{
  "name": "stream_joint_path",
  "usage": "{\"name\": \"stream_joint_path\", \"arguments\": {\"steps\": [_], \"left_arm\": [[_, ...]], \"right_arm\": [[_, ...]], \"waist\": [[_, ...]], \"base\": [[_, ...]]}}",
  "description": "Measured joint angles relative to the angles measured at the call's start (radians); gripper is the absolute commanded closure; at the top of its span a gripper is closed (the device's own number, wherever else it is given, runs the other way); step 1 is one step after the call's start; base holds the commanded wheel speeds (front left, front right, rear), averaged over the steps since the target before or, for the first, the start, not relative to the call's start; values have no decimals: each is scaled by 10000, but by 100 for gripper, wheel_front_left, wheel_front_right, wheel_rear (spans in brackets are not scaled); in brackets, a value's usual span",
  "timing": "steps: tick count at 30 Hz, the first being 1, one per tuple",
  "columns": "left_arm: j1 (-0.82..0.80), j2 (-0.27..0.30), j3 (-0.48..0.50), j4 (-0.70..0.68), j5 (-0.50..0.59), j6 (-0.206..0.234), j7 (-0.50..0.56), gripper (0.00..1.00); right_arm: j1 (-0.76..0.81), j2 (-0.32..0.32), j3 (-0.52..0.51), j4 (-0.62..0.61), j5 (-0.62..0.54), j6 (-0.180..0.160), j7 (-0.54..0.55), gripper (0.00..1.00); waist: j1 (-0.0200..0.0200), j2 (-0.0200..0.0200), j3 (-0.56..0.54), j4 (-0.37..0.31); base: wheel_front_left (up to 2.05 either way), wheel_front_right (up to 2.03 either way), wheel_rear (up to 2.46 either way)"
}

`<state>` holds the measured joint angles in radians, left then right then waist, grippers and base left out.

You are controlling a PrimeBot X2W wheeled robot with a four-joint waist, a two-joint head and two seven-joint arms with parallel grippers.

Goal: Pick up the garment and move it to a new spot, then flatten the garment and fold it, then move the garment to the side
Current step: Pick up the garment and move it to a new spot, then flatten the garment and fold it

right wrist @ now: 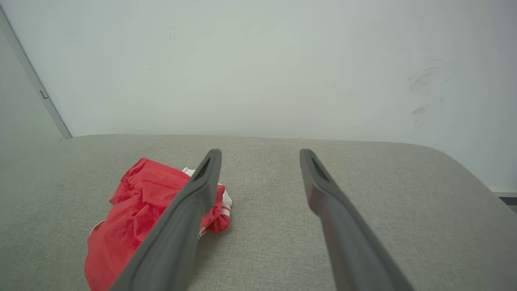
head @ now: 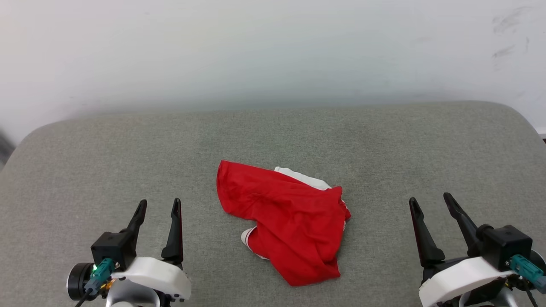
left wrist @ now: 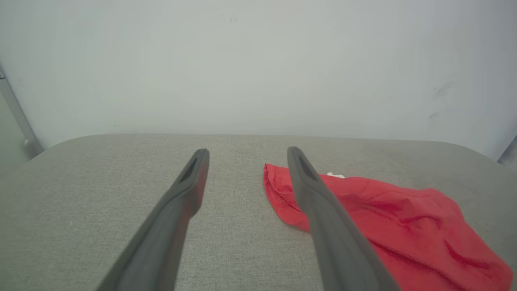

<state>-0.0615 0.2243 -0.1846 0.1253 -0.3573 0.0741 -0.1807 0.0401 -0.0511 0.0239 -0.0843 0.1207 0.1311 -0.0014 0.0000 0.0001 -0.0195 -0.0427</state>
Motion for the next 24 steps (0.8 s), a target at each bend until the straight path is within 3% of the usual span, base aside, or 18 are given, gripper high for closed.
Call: {"name": "stream_joint_path", "arguments": {"steps": [17, 20, 24], "left_arm": [[385, 123, -151, -466, -148, 169, 393, 0], [217, 157, -382, -489, -146, 19, 708, 0], [-901, 50, -957, -437, -151, -514, 1317, 0]], "right_arm": [[92, -2, 25, -38, 61, 0, 115, 0], [86, -2, 19, -36, 88, 0, 121, 0], [58, -2, 44, -35, 92, 0, 121, 0]], "waist": [[0, 0, -107, -153], [0, 0, -72, -161], [0, 0, 40, -170]], "base": [[0, 0, 0], [0, 0, 0], [0, 0, 0]]}}
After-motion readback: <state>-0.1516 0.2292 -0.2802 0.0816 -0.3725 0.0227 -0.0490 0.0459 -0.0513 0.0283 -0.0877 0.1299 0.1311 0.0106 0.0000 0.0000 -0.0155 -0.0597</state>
